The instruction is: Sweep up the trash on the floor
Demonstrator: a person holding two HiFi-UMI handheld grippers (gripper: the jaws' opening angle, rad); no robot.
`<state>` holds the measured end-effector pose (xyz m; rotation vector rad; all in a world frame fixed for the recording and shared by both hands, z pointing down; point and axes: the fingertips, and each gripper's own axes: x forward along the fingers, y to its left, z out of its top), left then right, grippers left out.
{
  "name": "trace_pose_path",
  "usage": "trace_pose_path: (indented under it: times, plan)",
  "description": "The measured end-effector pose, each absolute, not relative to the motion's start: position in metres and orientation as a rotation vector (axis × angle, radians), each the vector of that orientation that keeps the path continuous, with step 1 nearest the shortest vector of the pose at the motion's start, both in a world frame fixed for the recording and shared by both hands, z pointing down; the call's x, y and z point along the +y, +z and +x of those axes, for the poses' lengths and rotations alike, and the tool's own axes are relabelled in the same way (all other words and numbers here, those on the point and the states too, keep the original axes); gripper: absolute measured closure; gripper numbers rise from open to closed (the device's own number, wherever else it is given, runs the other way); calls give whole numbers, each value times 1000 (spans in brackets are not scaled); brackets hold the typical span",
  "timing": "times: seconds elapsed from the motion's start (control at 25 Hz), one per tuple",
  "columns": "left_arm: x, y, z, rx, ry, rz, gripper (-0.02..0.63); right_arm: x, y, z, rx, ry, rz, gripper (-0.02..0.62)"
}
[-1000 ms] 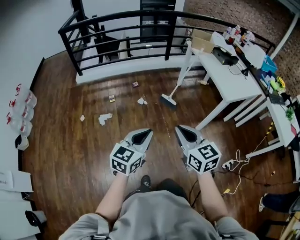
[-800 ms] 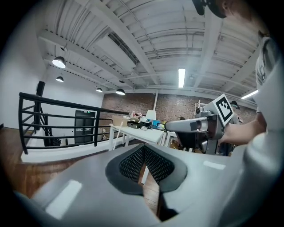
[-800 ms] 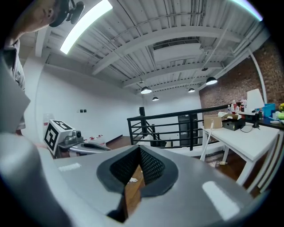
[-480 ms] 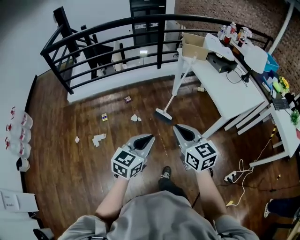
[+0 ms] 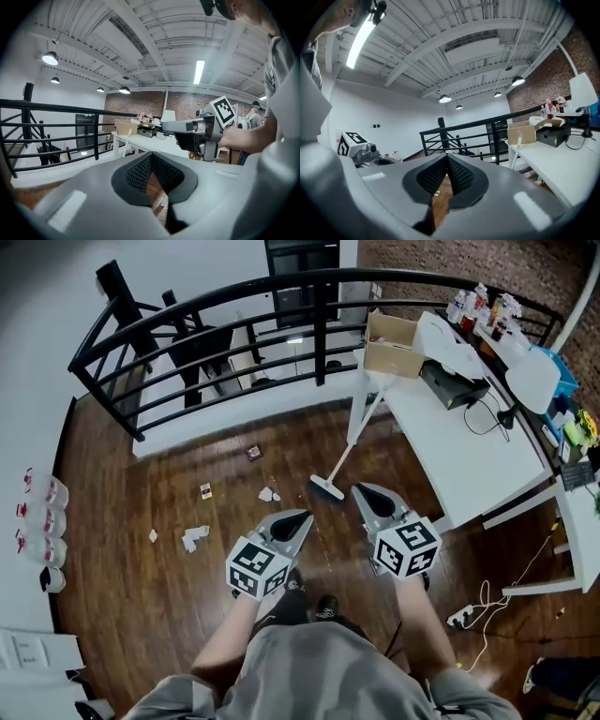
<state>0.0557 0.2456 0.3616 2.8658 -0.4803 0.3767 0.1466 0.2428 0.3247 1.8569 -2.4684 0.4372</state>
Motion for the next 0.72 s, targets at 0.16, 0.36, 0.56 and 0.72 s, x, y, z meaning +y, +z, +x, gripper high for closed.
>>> trace_pose_path:
  times: [0.16, 0.36, 0.56, 0.72]
  plan:
    - [187, 380, 84, -458, 372, 2840, 601, 191, 341, 178, -2402, 446, 1873, 595]
    - [106, 398, 128, -393, 320, 2827, 601, 117, 352, 227, -2248, 422, 1918, 595]
    - [52, 411, 169, -299, 329, 2809, 601, 64, 351, 280, -2130, 426, 1988, 595]
    - [21, 424, 191, -288, 369, 2777, 601, 32, 356, 323, -2080, 460, 2029, 568]
